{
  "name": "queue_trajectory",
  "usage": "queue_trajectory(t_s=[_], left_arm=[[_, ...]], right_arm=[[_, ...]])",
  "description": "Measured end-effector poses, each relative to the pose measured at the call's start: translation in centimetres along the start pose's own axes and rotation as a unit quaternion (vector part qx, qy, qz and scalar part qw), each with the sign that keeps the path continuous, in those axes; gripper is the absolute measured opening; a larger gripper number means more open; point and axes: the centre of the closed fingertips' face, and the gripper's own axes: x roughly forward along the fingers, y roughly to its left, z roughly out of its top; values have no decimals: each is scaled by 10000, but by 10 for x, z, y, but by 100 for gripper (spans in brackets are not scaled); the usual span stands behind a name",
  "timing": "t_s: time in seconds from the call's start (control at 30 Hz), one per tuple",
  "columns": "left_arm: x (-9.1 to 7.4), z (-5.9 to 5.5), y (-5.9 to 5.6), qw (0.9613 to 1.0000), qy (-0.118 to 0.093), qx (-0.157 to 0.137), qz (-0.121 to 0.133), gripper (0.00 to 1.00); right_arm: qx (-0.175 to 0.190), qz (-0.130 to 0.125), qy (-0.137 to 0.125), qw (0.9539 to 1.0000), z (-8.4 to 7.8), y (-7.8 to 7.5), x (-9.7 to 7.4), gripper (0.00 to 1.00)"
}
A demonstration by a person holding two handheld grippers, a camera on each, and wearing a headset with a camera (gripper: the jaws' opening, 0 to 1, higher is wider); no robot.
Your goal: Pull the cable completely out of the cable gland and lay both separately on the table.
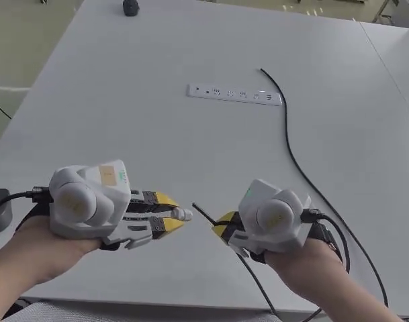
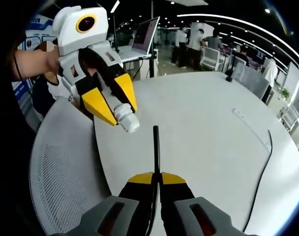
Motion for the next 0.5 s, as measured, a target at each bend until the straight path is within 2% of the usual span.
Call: queue_trajectory(t_s=[0.2, 0.5], left_arm=[[0, -2, -1, 10000, -12, 3, -3, 15], [0, -6, 2, 10000, -34, -4, 23, 15]], right_arm=[[-46, -89, 16, 9999, 0, -4, -4, 0], [64, -336, -61, 9994, 9, -25, -10, 0]])
